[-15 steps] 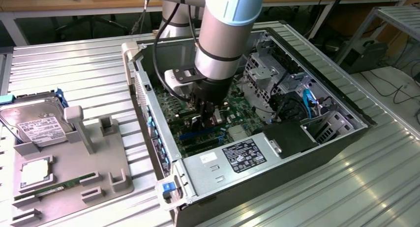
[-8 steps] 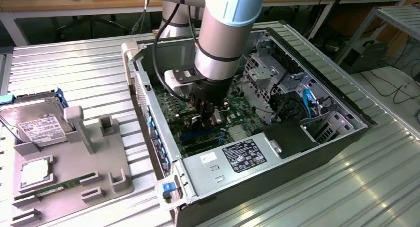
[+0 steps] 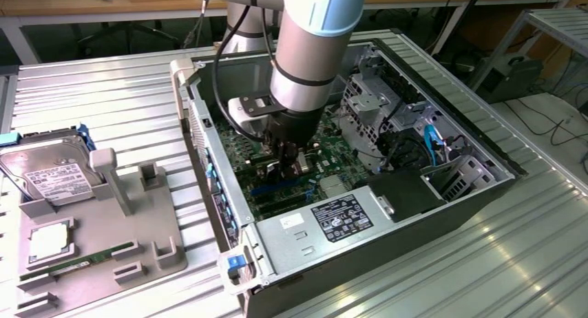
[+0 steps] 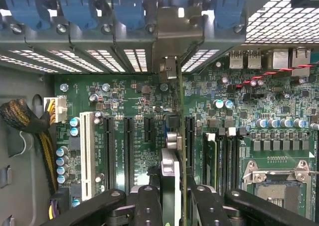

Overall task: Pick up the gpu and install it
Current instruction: 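Insert the gpu into the slot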

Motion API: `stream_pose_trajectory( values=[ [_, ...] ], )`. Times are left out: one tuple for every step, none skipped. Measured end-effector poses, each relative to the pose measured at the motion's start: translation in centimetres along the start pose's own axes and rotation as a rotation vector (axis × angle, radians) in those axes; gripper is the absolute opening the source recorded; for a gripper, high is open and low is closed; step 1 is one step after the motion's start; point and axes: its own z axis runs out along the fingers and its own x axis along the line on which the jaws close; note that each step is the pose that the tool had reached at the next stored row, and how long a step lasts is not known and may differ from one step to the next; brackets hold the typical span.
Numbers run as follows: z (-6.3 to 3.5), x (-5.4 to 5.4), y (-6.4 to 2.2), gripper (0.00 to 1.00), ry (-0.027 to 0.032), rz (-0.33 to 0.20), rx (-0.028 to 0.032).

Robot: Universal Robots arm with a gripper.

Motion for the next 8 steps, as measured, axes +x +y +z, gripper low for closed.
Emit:
stream_pose_trajectory(
  values=[
    [0.01, 0.0, 0.0, 0.28, 0.0, 0.0, 0.0],
    [0.02, 0.0, 0.0, 0.28, -0.0001, 0.0, 0.0],
    [0.03, 0.0, 0.0, 0.28, -0.0002, 0.0, 0.0],
    [0.03, 0.0, 0.0, 0.28, -0.0003, 0.0, 0.0],
    [0.03, 0.0, 0.0, 0.28, -0.0003, 0.0, 0.0001],
    [0.04, 0.01, 0.0, 0.28, -0.0005, 0.001, 0.0001],
    [0.03, 0.02, 0.0, 0.28, -0.0006, 0.001, 0.0002],
    [0.01, 0.02, -0.01, 0.28, -0.0006, 0.002, 0.0002]
  ],
)
